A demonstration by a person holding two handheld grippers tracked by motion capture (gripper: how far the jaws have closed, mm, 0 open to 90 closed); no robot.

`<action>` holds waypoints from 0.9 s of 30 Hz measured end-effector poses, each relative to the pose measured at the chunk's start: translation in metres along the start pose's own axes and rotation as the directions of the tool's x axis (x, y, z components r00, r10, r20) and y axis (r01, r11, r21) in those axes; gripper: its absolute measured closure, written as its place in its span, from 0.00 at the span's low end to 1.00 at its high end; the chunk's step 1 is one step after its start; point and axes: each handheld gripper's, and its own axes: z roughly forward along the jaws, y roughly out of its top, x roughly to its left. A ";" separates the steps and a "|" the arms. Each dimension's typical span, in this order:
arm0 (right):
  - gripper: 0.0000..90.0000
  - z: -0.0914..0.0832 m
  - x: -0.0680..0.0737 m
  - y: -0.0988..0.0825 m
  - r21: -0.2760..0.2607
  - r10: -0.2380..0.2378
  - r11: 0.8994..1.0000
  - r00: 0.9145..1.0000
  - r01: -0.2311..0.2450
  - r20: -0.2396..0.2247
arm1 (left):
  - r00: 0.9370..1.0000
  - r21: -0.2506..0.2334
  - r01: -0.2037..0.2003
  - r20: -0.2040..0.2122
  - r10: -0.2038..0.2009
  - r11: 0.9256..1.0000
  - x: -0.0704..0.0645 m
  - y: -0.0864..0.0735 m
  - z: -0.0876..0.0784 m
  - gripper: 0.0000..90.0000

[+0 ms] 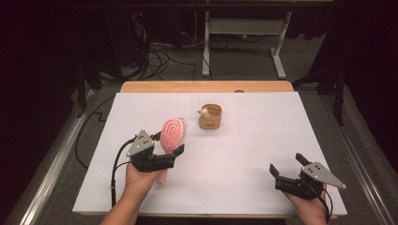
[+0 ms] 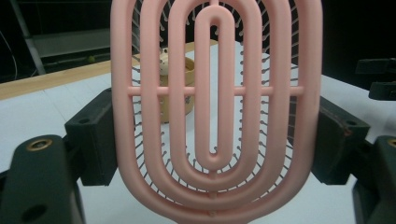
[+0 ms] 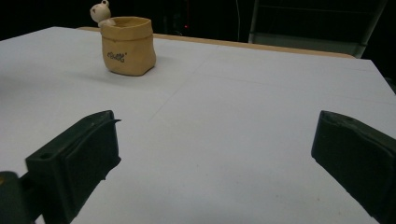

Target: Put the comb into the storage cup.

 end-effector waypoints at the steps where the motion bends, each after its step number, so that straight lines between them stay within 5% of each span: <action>1: 0.00 0.000 0.000 0.000 0.001 0.000 1.000 1.000 0.000 0.004 | 1.000 -0.007 -0.010 -0.002 0.010 1.000 -0.002 0.000 0.000 0.22; 12: 0.00 -0.003 -0.005 0.001 -0.007 -0.004 1.000 1.000 0.004 0.018 | 0.998 -0.034 -0.060 0.012 0.060 0.998 -0.013 0.014 0.001 0.22; 27: 0.00 -0.003 -0.003 -0.001 -0.007 0.005 1.000 1.000 -0.005 0.022 | 0.992 -0.047 -0.092 0.083 0.096 0.995 -0.028 0.041 0.042 0.22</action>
